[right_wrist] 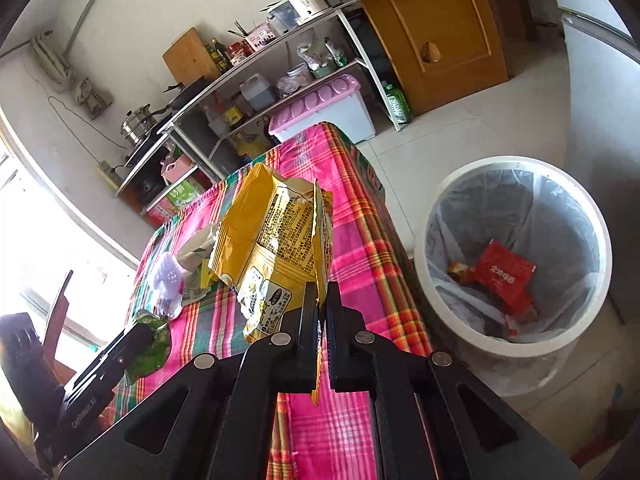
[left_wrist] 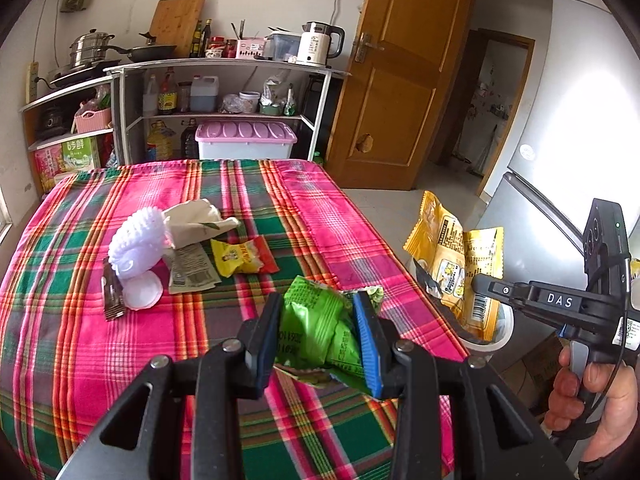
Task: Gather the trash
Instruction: 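Carry the green and yellow snack bags over the white trash bin with both tools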
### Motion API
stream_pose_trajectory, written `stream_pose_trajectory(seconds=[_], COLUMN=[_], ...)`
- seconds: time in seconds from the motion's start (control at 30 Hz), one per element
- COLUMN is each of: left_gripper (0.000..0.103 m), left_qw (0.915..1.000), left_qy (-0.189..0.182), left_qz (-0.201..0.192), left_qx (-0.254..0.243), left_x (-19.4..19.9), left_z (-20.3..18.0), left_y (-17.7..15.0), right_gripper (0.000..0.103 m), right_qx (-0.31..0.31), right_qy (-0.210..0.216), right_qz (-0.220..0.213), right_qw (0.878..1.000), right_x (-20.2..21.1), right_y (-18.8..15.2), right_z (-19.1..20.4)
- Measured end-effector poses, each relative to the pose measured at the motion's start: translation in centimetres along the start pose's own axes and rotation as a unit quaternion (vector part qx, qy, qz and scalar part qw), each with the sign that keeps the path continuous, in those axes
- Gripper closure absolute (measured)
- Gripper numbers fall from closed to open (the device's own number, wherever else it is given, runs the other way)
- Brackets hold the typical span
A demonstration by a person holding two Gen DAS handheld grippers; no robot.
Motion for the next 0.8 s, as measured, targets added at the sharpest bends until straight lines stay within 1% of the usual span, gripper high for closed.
stream_pose_trajectory(seconds=[0.23,0.47,0.6,0.8], left_gripper=[0.065,0.065,0.065,0.065], left_qw=[0.9992,0.9972,0.9959,0.9939], left_qy=[-0.031,-0.060,-0.073,-0.088], left_qz=[0.009,0.024,0.035,0.050], left_qx=[-0.025,-0.038,-0.041,-0.044], left_x=[-2.9,-6.5,-8.6,-11.8], left_z=[-4.6,-9.1,-11.3,-14.3], left_y=[1.0,1.2,1.1,0.9], right_gripper=[0.100,0.100,0.100,0.100], right_qx=[-0.034,-0.053,-0.060,-0.069], right_qy=[-0.027,-0.068,-0.089,-0.110], right_qz=[-0.016,-0.026,-0.029,-0.027], right_qw=[0.999,0.996,0.994,0.991], right_x=[1.8,3.0,3.1,2.7], right_y=[1.0,1.8,2.1,2.1], right_z=[-5.0,-9.6,-11.7,-14.3])
Point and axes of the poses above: each gripper's, at about its wrist camera, not at the fingertips, and x roughly against the way its jaws point, z to its left, y to its top, the point moved 3 cm from there along -x, roughly the way its jaws point, and after that the axes turned 3 degrees about -z, right-handed, at the moved point
